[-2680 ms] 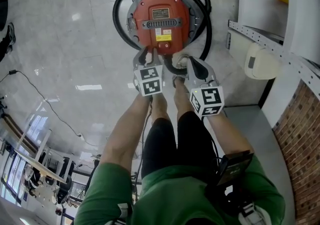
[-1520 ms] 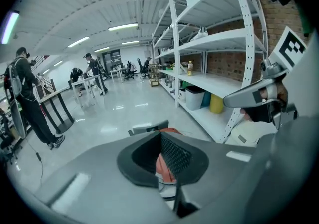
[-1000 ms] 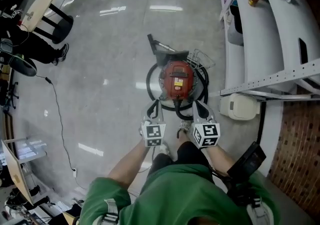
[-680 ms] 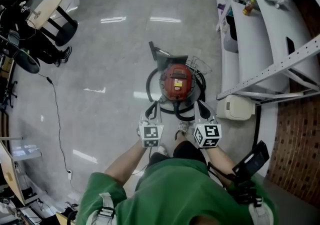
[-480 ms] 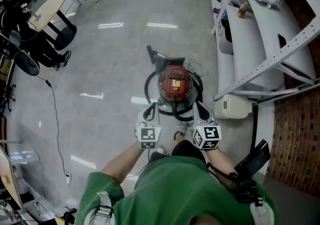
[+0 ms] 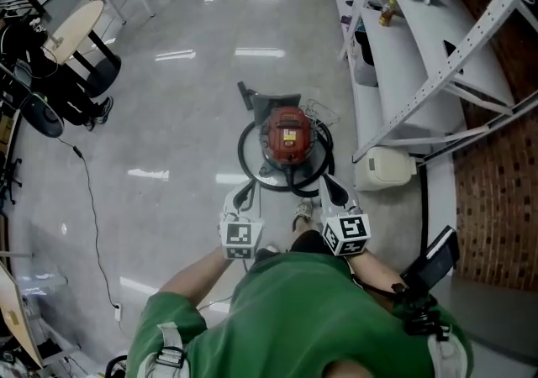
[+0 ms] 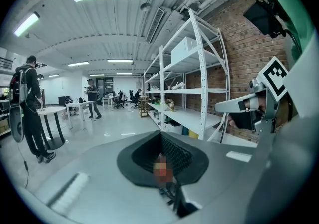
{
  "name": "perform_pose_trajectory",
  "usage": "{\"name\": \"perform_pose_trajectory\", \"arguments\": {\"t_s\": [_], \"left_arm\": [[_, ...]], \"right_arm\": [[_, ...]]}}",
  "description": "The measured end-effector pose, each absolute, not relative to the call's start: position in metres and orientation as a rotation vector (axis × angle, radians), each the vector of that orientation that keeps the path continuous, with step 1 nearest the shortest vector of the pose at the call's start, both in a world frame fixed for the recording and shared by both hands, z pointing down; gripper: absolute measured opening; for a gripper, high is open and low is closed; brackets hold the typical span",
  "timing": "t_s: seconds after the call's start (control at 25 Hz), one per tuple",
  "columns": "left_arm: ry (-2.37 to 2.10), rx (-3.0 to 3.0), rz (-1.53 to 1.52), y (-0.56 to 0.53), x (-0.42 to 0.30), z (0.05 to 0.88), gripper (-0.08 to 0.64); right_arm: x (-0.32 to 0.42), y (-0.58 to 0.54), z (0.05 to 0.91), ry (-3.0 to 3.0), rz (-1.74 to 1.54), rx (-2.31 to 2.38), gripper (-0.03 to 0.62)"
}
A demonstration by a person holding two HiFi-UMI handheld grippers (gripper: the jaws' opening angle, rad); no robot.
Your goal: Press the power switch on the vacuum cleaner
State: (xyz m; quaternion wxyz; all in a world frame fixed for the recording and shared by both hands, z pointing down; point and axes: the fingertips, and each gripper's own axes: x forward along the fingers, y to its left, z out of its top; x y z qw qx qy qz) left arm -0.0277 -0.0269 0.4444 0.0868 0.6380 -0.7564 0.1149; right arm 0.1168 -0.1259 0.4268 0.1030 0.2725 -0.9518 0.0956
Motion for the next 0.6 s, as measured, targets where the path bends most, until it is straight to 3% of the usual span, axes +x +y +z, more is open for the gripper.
{"name": "perform_pose_trajectory", "arguments": {"t_s": [0.6], "left_arm": [[-2.316,1.859,0.119,0.044,-0.01,0.414,0.008]], "right_arm": [[0.144,-0.056,0.392,-2.835,0.233,0.94,0.003]]}}
